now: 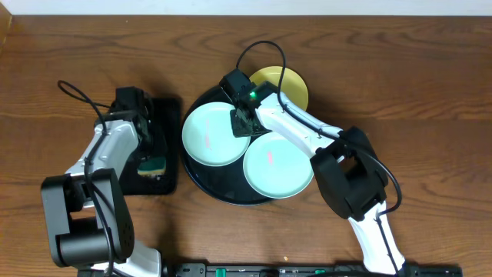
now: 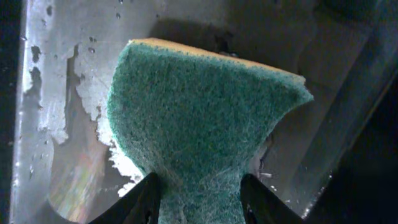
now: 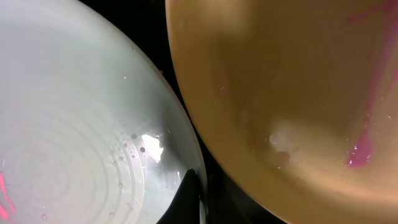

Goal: Clean dirty plates on tray and stack at the side
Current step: 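Carry the sponge with the left gripper onto the left mint plate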

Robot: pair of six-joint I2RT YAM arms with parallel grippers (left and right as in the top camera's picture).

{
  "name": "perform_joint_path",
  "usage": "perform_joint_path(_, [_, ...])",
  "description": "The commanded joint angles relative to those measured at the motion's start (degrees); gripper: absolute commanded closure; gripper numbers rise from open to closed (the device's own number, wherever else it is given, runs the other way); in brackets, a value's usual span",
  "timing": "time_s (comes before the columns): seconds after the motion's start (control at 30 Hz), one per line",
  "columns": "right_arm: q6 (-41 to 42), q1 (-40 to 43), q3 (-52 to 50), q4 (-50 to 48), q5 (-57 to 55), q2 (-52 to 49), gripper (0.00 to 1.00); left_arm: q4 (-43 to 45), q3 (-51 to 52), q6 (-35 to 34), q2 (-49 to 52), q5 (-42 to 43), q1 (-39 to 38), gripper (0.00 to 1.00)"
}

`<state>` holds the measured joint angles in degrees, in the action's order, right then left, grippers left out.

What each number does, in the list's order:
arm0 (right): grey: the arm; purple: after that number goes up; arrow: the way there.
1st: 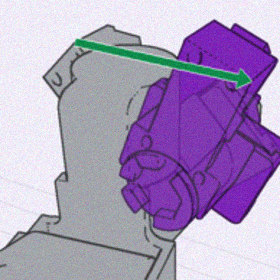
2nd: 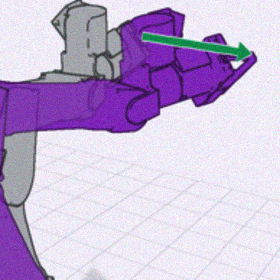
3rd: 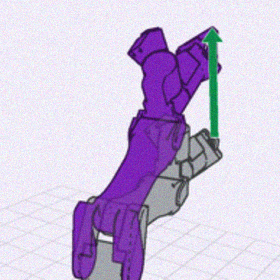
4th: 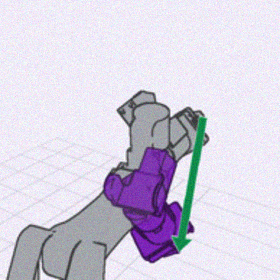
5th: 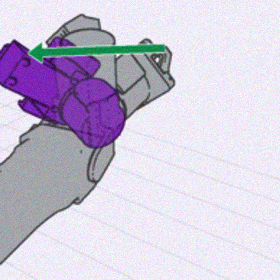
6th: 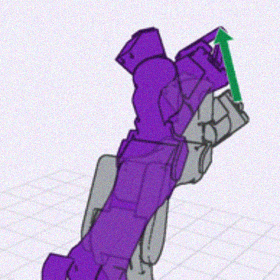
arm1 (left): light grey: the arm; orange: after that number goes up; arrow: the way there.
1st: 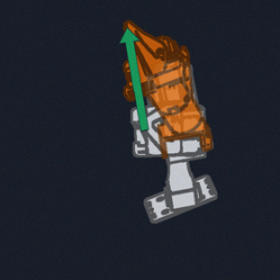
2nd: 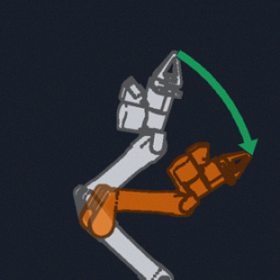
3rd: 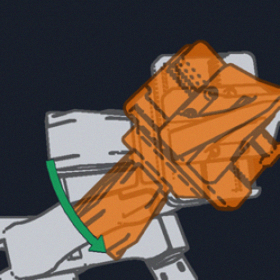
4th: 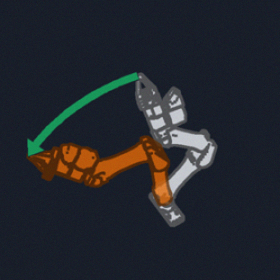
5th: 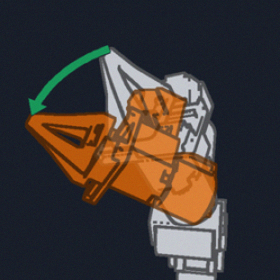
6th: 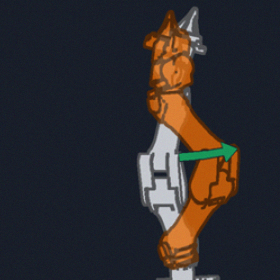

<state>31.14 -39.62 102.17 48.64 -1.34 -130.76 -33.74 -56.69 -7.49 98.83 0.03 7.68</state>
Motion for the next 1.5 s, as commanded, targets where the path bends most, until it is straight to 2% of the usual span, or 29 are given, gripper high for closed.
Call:
perform_joint_path(0.0, [-1.0, -0.1, 0.1, 0.3, -2.3, -1.6, 0.99, 0.9, 2.9, 0.1, 0.2, 0.0, 0.2, 0.62])
perform_joint_path(0.13, [-1.0, -0.1, 0.1, 0.2, -2.3, -1.6, 0.99, 1.6, 3.1, 0.1, 0.2, 0.0, 0.2, 0.73])
perform_joint_path(0.2, [-1.0, -0.1, 0.1, 0.2, -2.3, -1.6, 0.99, 2.7, 3.3, 0.1, 0.2, 0.0, 0.2, 0.88])
perform_joint_path(0.23, [-1.0, -0.1, 0.1, 0.2, -2.3, -1.6, 0.99, 3.1, 3.3, 0.1, 0.2, 0.0, 0.2, 0.92])
perform_joint_path(0.47, [-1.0, -0.1, 0.1, 0.3, -2.3, -1.6, 0.99, 2.1, 1.6, 0.1, -0.7, 1.1, 0.2, 0.93])
perform_joint_path(0.73, [-1.0, -0.1, 0.1, 0.5, -2.3, -1.6, 0.99, -6.2, -9.4, 0.2, -7.5, 1.0, 0.2, 0.93])
perform_joint_path(0.9, [-1.0, -0.1, 0.1, 0.7, -2.3, -1.6, 0.98, -5.7, -11.4, -0.3, -11.8, 1.5, -0.3, 0.93])
perform_joint_path(1.03, [-1.0, -0.1, 0.1, 0.7, -2.2, -1.6, 0.98, -5.0, -11.4, -0.4, -11.7, 8.9, -1.0, 0.93])
perform_joint_path(1.1, [-1.0, -0.1, 0.1, 0.7, -2.1, -1.6, 0.98, -5.0, -11.4, -1.6, -11.1, 11.5, -2.0, 0.93])
perform_joint_path(1.27, [-1.0, -0.1, 0.1, 0.7, -1.6, -1.6, 0.98, -3.6, -11.4, -6.3, -9.0, 11.3, -6.5, 0.93])
perform_joint_path(1.47, [-1.0, -0.1, 0.1, 0.9, -1.6, -1.6, 0.98, -2.2, -11.4, -14.8, -4.5, 5.3, -12.2, 0.93])
